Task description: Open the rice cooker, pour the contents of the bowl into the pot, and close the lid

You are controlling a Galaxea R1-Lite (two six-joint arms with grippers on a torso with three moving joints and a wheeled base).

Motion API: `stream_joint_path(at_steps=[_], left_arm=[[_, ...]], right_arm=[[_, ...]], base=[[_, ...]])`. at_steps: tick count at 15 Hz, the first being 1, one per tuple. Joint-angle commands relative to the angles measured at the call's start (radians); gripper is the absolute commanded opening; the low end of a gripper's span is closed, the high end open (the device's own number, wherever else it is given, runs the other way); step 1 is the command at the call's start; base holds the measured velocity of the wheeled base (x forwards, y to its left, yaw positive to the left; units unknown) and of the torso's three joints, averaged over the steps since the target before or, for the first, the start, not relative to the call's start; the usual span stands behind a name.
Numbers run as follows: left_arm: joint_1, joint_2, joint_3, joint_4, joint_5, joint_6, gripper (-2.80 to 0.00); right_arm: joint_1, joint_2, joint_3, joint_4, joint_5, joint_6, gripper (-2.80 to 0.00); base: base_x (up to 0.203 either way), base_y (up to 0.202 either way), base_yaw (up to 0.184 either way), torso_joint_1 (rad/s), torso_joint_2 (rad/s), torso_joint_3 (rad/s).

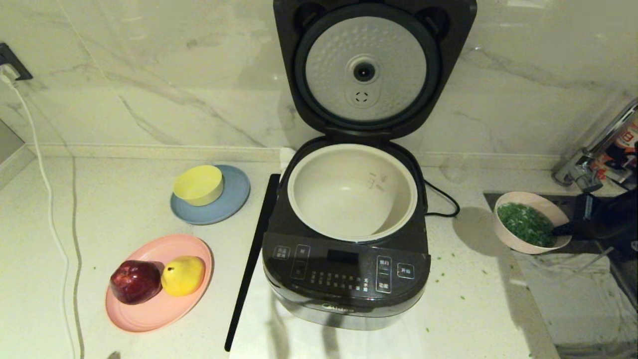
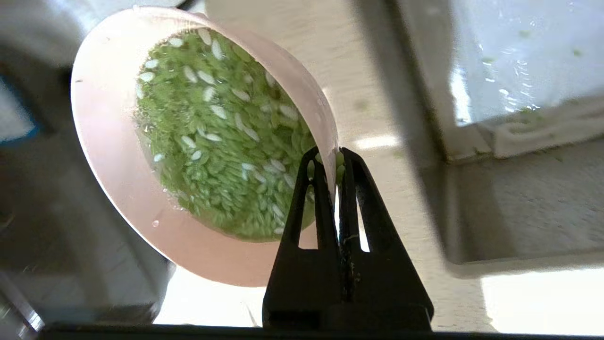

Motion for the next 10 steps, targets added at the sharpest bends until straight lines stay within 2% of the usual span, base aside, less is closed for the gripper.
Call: stream_joint_path(at_steps=[1,6,10], left_arm=[[0.001,0.001,0.009,-0.001,0.001,0.000,-2.80],[0.001,0.001,0.009,0.000,0.001,0.000,-2.80],[0.001,0.001,0.009,-0.001,0.001,-0.001,-2.80]], right_arm=[[0.064,-0.031,-0.027,0.019,-0.001,0.017,-2.80],[0.154,-0.028,-0.153,0.153,-0.002,0.028,-2.80],[0.235,-0.001,-0.209,0.178,-0.065,0.026,-2.80]], base=[[0.000,0.000,0.000,0.000,0.00,0.000],[0.000,0.000,0.000,0.000,0.00,0.000],[0.000,0.000,0.000,0.000,0.00,0.000]])
